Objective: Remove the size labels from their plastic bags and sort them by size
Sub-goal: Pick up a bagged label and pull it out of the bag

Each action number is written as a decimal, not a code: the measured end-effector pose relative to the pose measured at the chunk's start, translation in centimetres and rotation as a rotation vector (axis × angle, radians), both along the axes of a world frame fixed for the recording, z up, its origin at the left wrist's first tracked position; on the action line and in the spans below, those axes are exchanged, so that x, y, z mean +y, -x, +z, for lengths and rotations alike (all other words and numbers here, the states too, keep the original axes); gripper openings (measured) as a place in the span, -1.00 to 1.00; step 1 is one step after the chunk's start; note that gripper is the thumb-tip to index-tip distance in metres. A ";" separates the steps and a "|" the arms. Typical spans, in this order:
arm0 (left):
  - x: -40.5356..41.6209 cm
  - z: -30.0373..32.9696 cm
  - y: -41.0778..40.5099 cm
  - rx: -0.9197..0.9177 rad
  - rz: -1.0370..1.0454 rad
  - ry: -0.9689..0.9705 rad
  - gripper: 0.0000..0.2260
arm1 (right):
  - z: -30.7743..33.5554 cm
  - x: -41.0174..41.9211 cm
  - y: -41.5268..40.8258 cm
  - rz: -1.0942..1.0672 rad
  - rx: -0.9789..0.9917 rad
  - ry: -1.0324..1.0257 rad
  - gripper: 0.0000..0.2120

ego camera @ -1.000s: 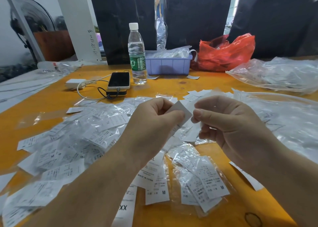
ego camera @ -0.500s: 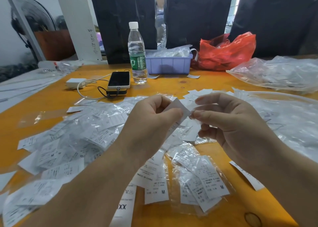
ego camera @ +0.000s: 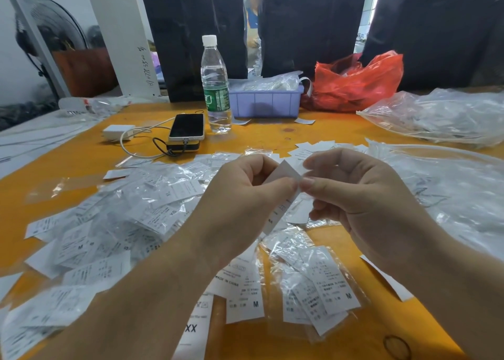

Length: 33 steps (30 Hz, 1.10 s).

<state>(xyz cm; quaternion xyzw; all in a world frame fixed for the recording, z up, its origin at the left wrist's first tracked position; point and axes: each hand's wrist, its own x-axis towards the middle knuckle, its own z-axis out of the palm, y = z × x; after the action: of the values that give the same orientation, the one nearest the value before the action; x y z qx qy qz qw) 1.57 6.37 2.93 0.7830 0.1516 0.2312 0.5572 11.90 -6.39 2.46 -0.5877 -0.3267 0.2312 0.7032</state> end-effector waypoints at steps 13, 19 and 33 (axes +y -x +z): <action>0.4 0.3 0.1 0.112 -0.120 0.170 -0.66 | 0.0 -0.2 0.1 0.006 -0.061 -0.057 -0.84; 0.3 0.5 0.1 0.149 -0.101 0.121 -0.63 | 0.0 -0.2 0.2 0.013 -0.135 -0.065 -0.83; 0.1 0.5 0.1 0.143 0.006 -0.004 -0.90 | -0.1 -0.3 -0.5 -0.048 -0.186 -0.022 -0.88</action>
<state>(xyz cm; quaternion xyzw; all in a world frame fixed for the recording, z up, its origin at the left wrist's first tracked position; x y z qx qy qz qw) 1.49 6.52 3.38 0.7982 0.1930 0.1765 0.5426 12.36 -6.66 2.37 -0.6066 -0.3790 0.1549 0.6815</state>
